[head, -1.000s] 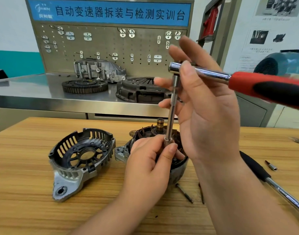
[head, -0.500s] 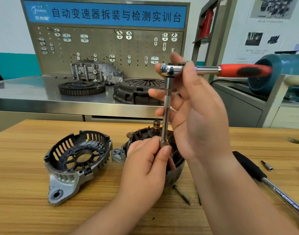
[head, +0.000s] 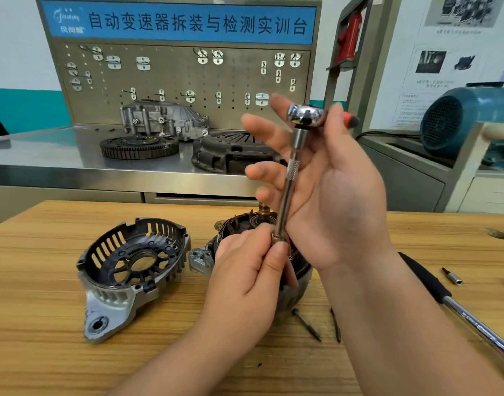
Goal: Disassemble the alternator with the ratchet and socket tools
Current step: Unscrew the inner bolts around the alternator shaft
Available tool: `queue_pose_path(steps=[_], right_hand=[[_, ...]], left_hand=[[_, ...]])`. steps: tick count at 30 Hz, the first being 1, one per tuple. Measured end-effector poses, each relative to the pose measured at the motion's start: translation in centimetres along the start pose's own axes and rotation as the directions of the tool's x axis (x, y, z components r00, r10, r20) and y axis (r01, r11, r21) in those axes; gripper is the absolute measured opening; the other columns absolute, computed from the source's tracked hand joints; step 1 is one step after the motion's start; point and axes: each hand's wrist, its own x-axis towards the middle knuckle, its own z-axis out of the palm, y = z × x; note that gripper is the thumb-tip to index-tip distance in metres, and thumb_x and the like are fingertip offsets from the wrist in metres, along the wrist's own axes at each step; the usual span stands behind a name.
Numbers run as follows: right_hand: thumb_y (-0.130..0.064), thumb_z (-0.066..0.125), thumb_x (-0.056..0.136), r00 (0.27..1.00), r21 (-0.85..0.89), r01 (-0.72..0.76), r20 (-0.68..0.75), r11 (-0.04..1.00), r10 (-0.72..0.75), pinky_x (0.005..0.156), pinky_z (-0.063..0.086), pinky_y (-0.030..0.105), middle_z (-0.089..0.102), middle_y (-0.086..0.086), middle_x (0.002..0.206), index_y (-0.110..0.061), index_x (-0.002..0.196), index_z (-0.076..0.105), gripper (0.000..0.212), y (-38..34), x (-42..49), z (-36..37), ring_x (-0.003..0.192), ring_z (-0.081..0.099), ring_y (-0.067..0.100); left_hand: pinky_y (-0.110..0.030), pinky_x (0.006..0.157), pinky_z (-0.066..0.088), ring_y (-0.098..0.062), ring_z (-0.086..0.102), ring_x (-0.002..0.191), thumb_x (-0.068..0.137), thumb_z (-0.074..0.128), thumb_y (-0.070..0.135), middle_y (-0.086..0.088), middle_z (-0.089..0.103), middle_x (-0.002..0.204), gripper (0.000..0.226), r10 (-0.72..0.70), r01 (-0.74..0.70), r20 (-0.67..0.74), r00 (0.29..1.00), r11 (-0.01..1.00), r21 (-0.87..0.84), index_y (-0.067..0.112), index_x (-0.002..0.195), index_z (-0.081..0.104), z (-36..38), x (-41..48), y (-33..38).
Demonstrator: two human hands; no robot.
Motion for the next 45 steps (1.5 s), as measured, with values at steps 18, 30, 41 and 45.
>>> queue_pose_path(steps=[18,30,41,45], right_hand=[[-0.047,0.026,0.1,0.998,-0.009,-0.028,0.057,1.0,0.028,0.05,0.048,0.02,0.074,0.0,0.091,-0.019,0.117,0.059,0.046,0.6,0.0,0.1,0.058,0.065,0.011],[-0.029,0.049,0.091,0.968,-0.142,0.226,-0.078,0.964,-0.238,0.053,0.05,0.021,0.065,0.007,0.108,-0.031,0.114,0.061,0.026,1.4,-0.3,1.1,0.07,0.068,0.014],[-0.045,0.023,0.103,0.999,-0.002,-0.03,0.015,1.0,0.03,0.053,0.048,0.02,0.074,0.0,0.087,-0.02,0.113,0.059,0.045,0.3,0.0,0.3,0.06,0.065,0.01],[-0.038,0.045,0.095,0.991,-0.126,0.122,-0.04,0.984,-0.128,0.055,0.049,0.022,0.069,0.002,0.1,-0.029,0.116,0.062,0.029,0.8,-0.2,0.8,0.072,0.067,0.013]], left_hand=[[-0.026,0.081,0.039,-0.002,0.055,0.079,0.094,0.031,0.042,0.019,0.063,0.074,0.035,-0.009,0.007,-0.042,0.999,0.999,-0.045,0.02,0.081,0.056,-0.2,-0.1,0.2],[-0.038,0.072,0.045,-0.019,0.054,0.082,0.083,0.034,0.055,0.011,0.063,0.073,0.043,-0.118,0.11,-0.085,0.989,0.989,-0.096,0.018,0.084,0.056,0.1,0.2,0.2],[-0.03,0.069,0.032,0.003,0.049,0.07,0.093,0.033,0.041,0.03,0.058,0.068,0.029,0.002,-0.005,-0.04,0.999,0.997,-0.075,0.025,0.081,0.053,-0.1,0.1,0.5],[-0.032,0.071,0.038,-0.012,0.051,0.077,0.086,0.033,0.052,0.025,0.062,0.07,0.041,-0.082,0.074,-0.063,0.995,0.991,-0.11,0.02,0.087,0.058,0.1,0.0,0.4]])
